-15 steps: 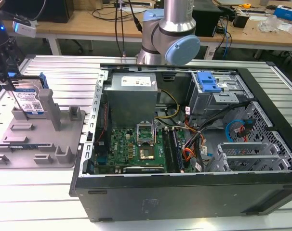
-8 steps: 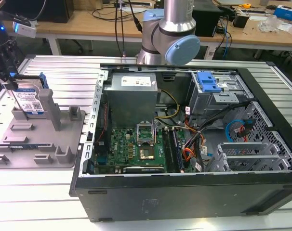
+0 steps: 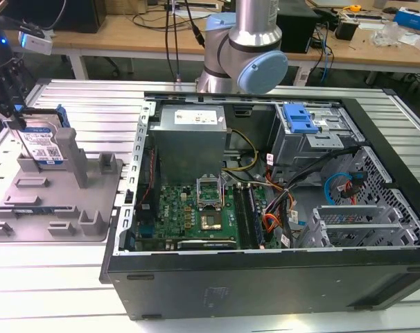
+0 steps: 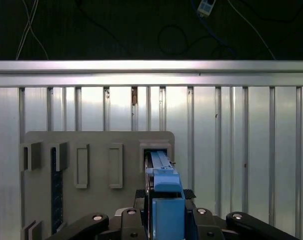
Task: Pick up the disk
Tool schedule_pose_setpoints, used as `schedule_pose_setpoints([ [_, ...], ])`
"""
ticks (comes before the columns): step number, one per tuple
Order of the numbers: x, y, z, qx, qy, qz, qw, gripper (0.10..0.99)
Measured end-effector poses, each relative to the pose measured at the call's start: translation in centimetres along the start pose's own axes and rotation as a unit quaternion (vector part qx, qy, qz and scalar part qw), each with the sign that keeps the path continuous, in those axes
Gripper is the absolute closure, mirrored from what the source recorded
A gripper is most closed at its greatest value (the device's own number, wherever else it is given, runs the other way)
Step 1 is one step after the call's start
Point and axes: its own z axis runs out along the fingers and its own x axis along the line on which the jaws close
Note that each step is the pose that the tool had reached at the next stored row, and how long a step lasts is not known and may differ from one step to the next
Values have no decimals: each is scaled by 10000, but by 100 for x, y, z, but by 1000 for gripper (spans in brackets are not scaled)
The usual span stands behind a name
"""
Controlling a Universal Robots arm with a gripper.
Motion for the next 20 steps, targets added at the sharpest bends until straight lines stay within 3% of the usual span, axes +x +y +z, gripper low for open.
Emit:
schedule_pose_setpoints([
  [12,0,-1,0,2,1,0,10000,718],
  [17,-1,1,-130,1,4,0,10000,718],
  [20,-2,1,-344,1,4,1,10000,718],
])
